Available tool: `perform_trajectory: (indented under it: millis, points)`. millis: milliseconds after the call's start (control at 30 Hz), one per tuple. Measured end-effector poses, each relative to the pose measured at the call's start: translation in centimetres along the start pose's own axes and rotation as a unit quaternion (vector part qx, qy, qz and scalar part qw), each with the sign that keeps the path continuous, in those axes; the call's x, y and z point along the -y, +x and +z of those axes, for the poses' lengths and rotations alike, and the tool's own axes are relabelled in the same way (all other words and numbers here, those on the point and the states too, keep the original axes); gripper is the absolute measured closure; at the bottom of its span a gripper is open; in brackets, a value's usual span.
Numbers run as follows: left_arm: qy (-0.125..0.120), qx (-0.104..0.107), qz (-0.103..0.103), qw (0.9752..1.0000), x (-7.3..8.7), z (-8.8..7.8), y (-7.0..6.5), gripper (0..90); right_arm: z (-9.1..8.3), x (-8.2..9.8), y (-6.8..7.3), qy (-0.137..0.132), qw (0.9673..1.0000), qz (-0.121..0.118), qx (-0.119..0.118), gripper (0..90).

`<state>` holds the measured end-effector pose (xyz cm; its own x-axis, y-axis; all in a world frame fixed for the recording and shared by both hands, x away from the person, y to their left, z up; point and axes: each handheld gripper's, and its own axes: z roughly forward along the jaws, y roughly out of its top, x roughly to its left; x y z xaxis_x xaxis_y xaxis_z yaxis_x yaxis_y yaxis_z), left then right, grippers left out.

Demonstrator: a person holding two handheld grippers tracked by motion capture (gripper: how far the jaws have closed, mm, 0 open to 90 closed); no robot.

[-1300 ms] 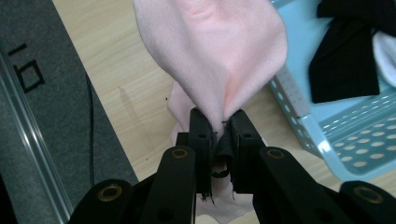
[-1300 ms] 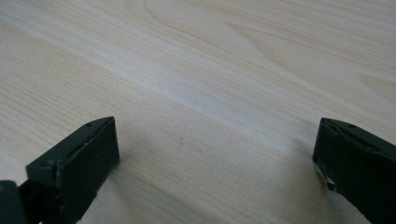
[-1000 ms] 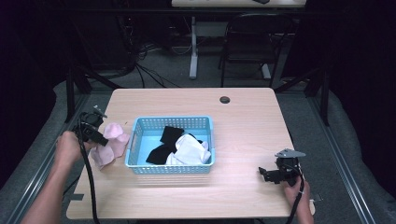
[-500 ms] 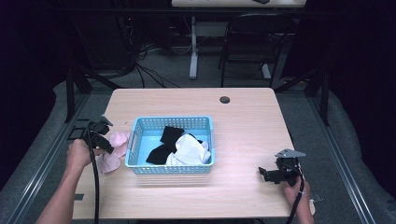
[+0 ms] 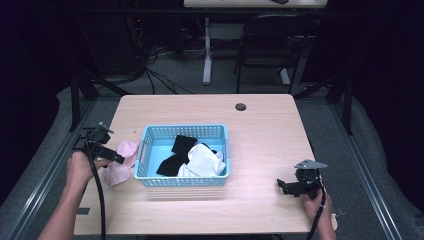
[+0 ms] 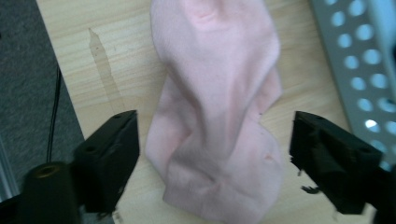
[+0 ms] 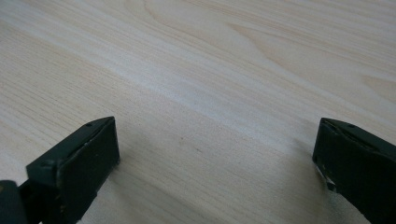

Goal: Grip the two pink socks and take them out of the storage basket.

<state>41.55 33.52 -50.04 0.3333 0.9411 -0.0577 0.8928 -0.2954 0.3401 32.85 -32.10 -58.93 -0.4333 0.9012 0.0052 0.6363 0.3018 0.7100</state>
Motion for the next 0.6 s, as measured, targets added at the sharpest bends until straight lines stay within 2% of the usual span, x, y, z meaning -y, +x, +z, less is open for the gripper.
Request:
perform_trajectory:
  millis: [167,300,433,600]
  points:
    - [-0.030,-0.011,0.003,0.9995,2.3,-1.8,-0.6,3.0,0.0,0.0,0.0,0.000,1.0000,0.000,0.000,0.1]
    - [-0.058,-0.022,0.003,0.9981,4.9,-2.3,-1.0,0.0,0.0,0.0,0.0,0.000,1.0000,0.000,0.000,0.1]
    - [-0.078,-0.020,-0.006,0.9967,7.7,-1.6,-1.0,0.0,0.0,0.0,0.0,0.000,1.0000,0.000,0.000,0.1]
    - [-0.083,-0.019,-0.018,0.9962,10.6,0.4,-0.9,0.0,0.0,0.0,0.0,0.000,1.0000,0.000,0.000,0.1]
